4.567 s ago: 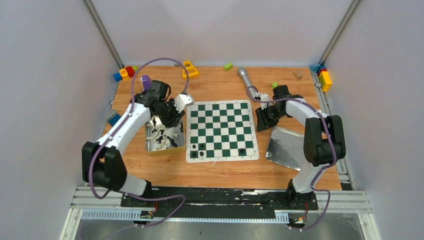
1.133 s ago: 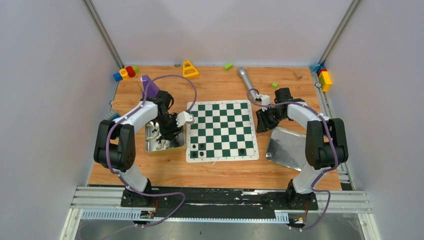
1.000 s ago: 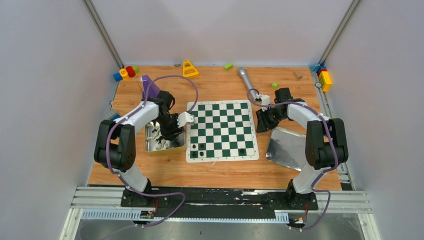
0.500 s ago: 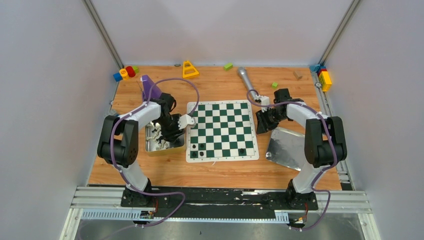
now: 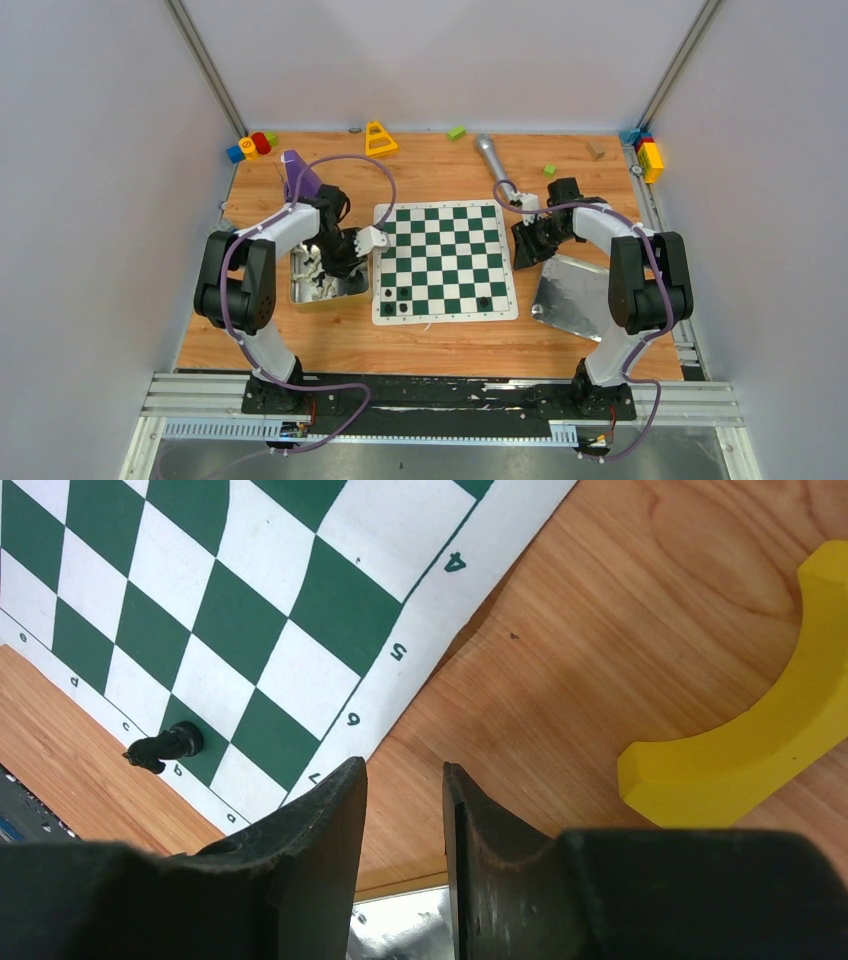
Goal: Set up the chess pieces on the board
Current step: Pick up the chess piece from the storage box, then place the chess piece on the chessboard.
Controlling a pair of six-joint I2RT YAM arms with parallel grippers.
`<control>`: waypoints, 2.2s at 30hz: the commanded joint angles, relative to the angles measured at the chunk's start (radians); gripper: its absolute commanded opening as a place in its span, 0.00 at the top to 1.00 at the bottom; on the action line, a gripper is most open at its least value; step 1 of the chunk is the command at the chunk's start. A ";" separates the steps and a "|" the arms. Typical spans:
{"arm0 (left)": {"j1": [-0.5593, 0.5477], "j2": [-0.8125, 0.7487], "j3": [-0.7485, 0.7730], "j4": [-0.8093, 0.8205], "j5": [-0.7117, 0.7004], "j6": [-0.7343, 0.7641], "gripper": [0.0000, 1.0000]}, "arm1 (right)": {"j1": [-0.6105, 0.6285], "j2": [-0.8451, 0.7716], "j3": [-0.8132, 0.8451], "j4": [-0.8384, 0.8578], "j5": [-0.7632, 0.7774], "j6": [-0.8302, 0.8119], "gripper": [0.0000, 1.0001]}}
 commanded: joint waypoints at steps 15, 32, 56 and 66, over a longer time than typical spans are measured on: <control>0.057 -0.057 0.136 -0.104 0.143 -0.071 0.81 | -0.003 -0.023 0.060 -0.011 -0.050 -0.010 0.66; 0.009 0.064 0.503 -0.123 0.773 -0.501 0.81 | 0.008 0.009 0.386 -0.093 -0.482 0.079 0.66; -0.377 0.464 0.726 -0.051 0.389 -0.825 0.70 | 0.009 -0.084 0.190 -0.036 -0.263 0.044 0.67; -0.427 0.483 0.741 -0.052 0.267 -0.795 0.57 | 0.008 -0.116 0.166 -0.031 -0.248 0.045 0.67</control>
